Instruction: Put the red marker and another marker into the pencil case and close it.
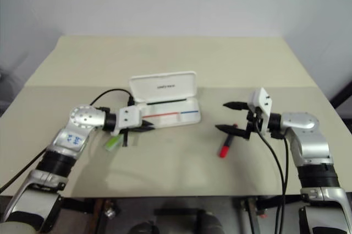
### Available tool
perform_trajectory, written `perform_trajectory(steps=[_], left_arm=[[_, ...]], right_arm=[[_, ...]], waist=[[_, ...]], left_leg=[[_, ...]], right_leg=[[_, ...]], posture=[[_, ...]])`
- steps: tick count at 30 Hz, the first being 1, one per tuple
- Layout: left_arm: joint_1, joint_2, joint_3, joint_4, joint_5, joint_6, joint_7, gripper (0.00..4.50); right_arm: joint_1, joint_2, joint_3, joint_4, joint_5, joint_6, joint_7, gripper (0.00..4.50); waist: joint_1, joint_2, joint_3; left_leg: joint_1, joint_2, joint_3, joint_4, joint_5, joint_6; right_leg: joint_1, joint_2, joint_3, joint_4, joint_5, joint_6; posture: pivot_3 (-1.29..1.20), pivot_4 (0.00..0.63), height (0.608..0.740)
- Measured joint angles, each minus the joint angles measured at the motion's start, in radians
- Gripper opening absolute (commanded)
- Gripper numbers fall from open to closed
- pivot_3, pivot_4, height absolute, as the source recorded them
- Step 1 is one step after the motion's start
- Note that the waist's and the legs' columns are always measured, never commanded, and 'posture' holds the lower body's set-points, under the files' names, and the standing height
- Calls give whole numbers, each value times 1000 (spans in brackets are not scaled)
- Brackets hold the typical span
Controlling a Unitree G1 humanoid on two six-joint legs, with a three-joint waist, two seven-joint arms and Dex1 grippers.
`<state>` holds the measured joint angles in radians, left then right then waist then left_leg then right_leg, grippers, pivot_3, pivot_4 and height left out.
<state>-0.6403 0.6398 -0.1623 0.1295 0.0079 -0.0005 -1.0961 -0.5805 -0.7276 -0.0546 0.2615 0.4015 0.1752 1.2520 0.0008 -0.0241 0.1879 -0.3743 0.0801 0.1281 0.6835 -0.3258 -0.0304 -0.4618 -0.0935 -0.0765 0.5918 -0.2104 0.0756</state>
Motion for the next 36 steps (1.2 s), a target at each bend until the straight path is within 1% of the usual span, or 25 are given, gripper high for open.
perform_trajectory(steps=[1, 4, 7, 12, 16, 20, 28, 31, 36], left_arm=[[36, 10, 11, -74, -16, 27, 2, 21], [94, 15, 16, -198, -48, 93, 3, 21], [164, 46, 17, -309, -78, 159, -1, 21], [235, 75, 17, -385, -86, 205, -3, 21], [273, 87, 15, -395, -82, 198, -3, 21], [293, 93, 6, -385, -73, 150, -3, 21], [284, 80, -43, -276, -34, 77, 7, 21], [273, 69, -55, -263, -22, 61, 15, 800], [257, 60, -56, -263, -22, 63, 25, 2336]], right_arm=[[1, -4, -1, 0, 1, 1, 0, 4500], [0, -11, -2, 0, 1, 3, 0, 4500], [1, -18, -3, -1, 2, 8, 0, 4500], [6, -50, -34, -8, 11, 35, 1, 4500], [33, -81, -42, -41, 21, 65, 17, 4500], [56, -82, -43, -57, 21, 70, 15, 4500], [83, -82, -70, -93, 21, 88, -1, 4500], [90, -83, -73, -107, 24, 93, -1, 4500], [113, -87, -75, -144, 30, 110, -5, 4500]], waist=[[-1, 0, 0], [-1, 0, 0], [-3, 0, 0], [-2, 0, 0], [-2, 0, 0], [-2, 0, 0], [-2, 0, 0], [-2, 0, 0], [-1, 0, 0]], left_leg=[[0, 0, 0, 0, 0, 0], [0, 0, 0, 0, 0, 0], [1, 0, 0, 0, 0, 0], [2, 0, 1, 0, 0, 0], [2, 0, 1, 0, -1, 1], [2, 0, 1, 0, -1, 1], [3, 0, 1, 0, -1, 1], [3, 0, 1, 0, -1, 1], [3, 0, 1, 0, -1, 1]], right_leg=[[0, 0, 0, 0, 0, 0], [0, 0, 1, 0, 0, 0], [0, 1, 1, 0, 0, 0], [0, 0, 2, 0, 0, 0], [0, 0, 2, -1, 0, 0], [0, 0, 2, -1, 0, 0], [0, 0, 2, 0, 0, -1], [1, 0, 2, 0, 0, 0], [1, 0, 2, 0, 0, 0]], posture=[[0, 150, 740], [0, 150, 740], [0, 150, 740], [0, 150, 740], [0, 150, 740], [0, 150, 740], [0, 150, 740], [0, 150, 740], [0, 150, 740]])
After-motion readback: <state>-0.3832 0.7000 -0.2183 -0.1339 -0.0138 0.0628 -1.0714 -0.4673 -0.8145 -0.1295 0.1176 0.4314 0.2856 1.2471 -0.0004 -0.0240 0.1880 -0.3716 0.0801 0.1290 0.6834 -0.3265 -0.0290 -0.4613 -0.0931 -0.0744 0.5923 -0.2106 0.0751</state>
